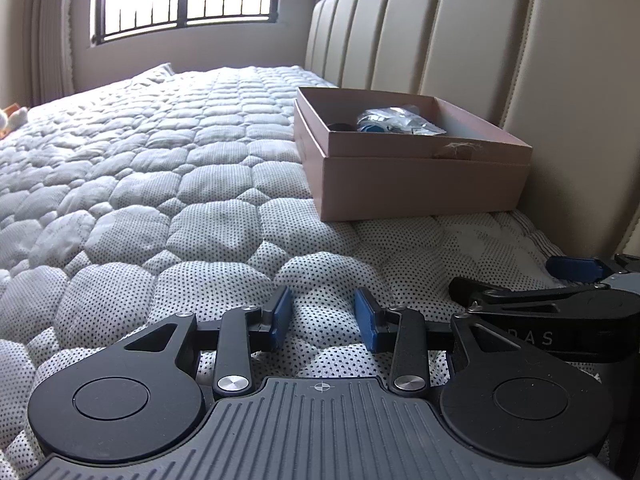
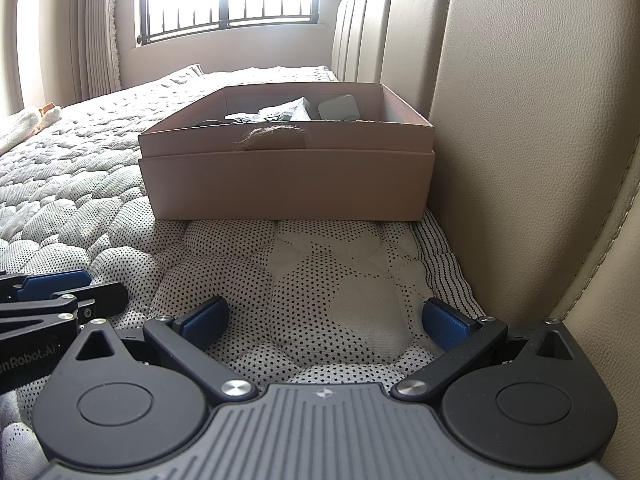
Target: Organize rigid objects
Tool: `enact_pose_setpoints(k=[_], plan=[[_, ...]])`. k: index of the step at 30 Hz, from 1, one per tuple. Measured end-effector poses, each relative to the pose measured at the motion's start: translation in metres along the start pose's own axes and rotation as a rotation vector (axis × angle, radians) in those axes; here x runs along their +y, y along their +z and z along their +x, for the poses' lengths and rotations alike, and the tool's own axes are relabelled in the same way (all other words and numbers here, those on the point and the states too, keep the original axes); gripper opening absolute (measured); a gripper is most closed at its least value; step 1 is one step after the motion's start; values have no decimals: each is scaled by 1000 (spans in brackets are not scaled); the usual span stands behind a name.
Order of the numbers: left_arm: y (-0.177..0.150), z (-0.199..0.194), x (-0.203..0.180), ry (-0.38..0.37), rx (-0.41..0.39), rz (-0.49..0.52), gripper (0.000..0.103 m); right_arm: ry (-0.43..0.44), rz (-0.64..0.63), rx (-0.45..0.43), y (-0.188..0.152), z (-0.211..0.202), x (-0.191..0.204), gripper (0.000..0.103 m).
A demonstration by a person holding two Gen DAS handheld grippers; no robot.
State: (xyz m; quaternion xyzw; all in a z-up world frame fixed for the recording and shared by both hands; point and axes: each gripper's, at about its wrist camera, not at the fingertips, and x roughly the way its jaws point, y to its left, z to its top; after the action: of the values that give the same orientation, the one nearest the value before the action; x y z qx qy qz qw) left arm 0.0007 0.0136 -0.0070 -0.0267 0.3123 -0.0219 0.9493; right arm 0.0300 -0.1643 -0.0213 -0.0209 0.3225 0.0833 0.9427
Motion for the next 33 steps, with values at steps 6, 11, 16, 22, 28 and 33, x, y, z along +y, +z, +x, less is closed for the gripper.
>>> enact_pose_setpoints(k=[6, 11, 16, 22, 28, 33], plan=[[0, 0, 0, 2, 1, 7, 40, 0, 0, 0, 0, 0, 0, 103], [0, 0, -2, 8, 2, 18, 40, 0, 0, 0, 0, 0, 0, 103], [0, 1, -4, 17, 3, 36, 40, 0, 0, 0, 0, 0, 0, 103], [0, 1, -2, 11, 5, 30, 40, 0, 0, 0, 0, 0, 0, 103], [1, 1, -1, 8, 7, 23, 40, 0, 0, 0, 0, 0, 0, 103], [1, 1, 1, 0, 9, 11, 40, 0, 0, 0, 0, 0, 0, 103]])
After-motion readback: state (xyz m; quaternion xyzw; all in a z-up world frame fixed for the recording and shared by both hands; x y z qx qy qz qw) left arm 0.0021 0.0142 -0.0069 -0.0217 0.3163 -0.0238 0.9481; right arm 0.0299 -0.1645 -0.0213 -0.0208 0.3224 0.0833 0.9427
